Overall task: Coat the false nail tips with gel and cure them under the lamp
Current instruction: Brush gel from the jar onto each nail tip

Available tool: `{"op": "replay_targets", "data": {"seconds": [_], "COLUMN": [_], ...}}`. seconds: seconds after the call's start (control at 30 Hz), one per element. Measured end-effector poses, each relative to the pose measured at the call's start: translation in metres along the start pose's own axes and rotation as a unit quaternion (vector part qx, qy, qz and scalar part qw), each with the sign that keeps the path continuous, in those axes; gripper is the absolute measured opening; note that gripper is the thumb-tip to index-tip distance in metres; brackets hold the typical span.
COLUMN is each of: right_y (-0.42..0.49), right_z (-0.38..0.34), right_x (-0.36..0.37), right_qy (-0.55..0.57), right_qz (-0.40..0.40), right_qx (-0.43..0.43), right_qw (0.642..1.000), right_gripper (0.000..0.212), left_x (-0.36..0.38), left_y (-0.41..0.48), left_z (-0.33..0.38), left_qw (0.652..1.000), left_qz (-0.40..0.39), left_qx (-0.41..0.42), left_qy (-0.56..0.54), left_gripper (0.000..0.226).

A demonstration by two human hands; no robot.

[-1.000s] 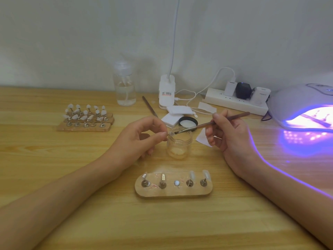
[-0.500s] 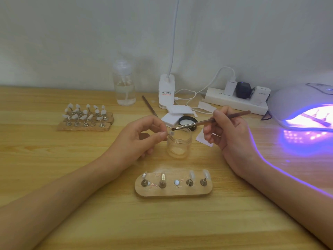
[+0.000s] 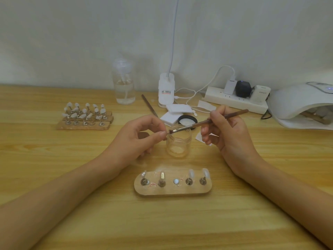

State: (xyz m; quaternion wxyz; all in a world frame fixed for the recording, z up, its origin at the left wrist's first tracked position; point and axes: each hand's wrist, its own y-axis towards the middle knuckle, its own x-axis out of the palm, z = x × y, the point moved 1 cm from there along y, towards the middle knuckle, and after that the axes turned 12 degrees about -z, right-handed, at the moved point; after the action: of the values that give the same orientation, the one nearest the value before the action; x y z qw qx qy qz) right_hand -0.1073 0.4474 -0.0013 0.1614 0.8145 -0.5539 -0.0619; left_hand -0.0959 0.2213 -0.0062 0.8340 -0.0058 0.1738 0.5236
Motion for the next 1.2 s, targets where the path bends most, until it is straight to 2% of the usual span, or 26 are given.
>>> {"op": "replay_targets", "data": {"seconds": [0.13,0.3,0.5,0.7,0.87,1.03,1.2], "right_y": [0.0003,-0.0005,-0.0004,-0.0001,-0.0017,-0.0008,-0.0021], "right_z": [0.0009,-0.0028,0.0006,-0.0017,-0.0007,-0.0026,-0.0010], "right_x": [-0.0037,0.0013,-0.0041,0.0011,-0.0035,0.0008,-0.0025], "right_qy": [0.000,0.013,-0.020,0.001,-0.026,0.004,-0.035], "right_qz": [0.046,0.002,0.053,0.003,0.052,0.013,0.053], "right_qx": [0.005,-0.017,-0.001,-0.019,-0.001,-0.021,0.001], "right_qw": [0.999,1.000,0.998,1.000,0.998,1.000,0.998], "right_gripper": [0.020,0.020,0.022,0.022,0.023,0.021,0.023], "left_x": [-0.0005,-0.0010,-0.0006,-0.0001,0.0010,0.0019,0.0023], "left_y": [0.0002,0.0001,0.0001,-0.0006,0.0010,0.0007,0.0014], "left_z": [-0.0011,-0.0011,-0.0015,-0.0004,0.0007,0.0016,0.0018], "left_qw": [1.000,1.000,1.000,0.999,0.999,0.999,0.999], "left_qz": [0.003,0.001,0.006,-0.005,-0.005,-0.002,0.001], "left_qx": [-0.001,-0.004,-0.016,-0.031,-0.040,-0.041,-0.048], "left_qy": [0.009,0.012,0.013,0.023,0.017,0.019,0.017], "left_gripper": [0.018,0.018,0.010,0.010,0.011,0.012,0.013]}}
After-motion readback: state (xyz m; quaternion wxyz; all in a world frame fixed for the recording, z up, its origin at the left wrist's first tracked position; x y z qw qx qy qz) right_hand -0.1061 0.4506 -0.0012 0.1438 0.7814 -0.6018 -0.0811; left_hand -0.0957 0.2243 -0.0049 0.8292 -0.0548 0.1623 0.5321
